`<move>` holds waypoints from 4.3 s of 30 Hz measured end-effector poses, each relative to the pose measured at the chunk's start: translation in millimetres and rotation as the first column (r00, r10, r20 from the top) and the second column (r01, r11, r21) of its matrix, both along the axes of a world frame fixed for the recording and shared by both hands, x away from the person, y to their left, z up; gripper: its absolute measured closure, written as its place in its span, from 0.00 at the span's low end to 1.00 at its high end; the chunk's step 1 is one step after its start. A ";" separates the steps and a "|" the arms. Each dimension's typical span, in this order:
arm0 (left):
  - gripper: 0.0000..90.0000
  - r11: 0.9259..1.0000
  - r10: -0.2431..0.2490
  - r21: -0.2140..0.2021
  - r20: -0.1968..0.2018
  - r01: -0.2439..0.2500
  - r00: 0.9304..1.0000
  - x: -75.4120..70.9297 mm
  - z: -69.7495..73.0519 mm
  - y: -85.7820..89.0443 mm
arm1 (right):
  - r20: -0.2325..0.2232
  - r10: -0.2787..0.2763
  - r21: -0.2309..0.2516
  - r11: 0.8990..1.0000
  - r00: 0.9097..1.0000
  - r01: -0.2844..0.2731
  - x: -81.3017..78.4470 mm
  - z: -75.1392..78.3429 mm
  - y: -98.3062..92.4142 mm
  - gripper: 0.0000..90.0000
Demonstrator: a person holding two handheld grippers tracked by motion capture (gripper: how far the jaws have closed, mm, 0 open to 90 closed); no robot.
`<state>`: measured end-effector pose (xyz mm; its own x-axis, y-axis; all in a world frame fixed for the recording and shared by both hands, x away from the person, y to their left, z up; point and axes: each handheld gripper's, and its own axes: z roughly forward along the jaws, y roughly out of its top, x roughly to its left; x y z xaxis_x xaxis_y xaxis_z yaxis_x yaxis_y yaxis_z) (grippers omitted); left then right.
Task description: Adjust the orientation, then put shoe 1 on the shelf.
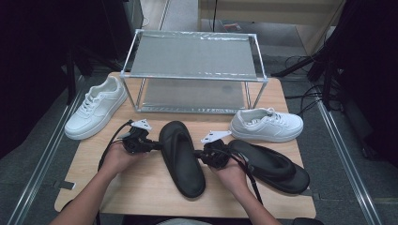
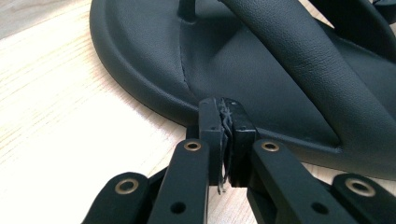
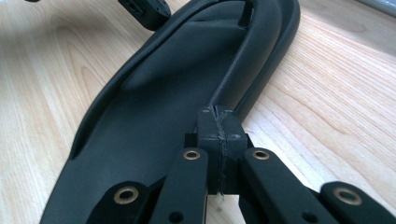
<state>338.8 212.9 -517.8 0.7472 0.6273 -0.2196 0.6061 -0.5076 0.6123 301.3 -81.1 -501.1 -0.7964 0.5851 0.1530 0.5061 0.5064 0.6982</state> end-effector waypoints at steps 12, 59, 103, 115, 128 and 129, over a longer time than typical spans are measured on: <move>0.96 0.999 0.039 -0.003 -0.003 -0.039 0.999 12.5 -0.1 7.9 | 0.012 0.022 -0.013 1.000 1.000 -0.022 1.7 -0.4 12.2 1.00; 0.43 0.994 0.011 -0.113 -0.008 -0.012 1.000 3.3 32.3 26.7 | 0.068 -0.006 0.112 0.994 0.998 -0.002 9.5 32.3 -66.7 0.55; 0.42 0.996 0.022 -0.091 0.043 -0.018 0.999 -22.5 32.4 35.3 | -0.046 -0.138 -0.066 0.989 0.989 0.135 11.3 10.7 -141.4 1.00; 0.42 0.995 0.010 -0.097 0.063 -0.004 0.998 -18.1 35.4 29.8 | -0.095 -0.119 -0.112 0.988 0.988 0.108 8.3 2.1 -140.6 1.00; 0.42 0.996 -0.027 -0.087 0.057 0.032 0.998 -6.1 35.6 15.2 | -0.102 -0.078 -0.151 0.987 0.992 0.062 -8.8 -0.2 -134.1 1.00; 0.43 0.996 -0.031 -0.084 0.057 0.036 0.998 -5.2 35.7 13.9 | -0.094 -0.066 -0.157 0.986 0.993 0.051 -10.3 -0.4 -132.8 1.00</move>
<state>333.6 226.8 -482.2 0.7801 0.5825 -0.2282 0.5532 -0.4719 0.6865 291.0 -213.9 -501.6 -0.7454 0.6531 0.1332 0.6007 0.5715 0.5590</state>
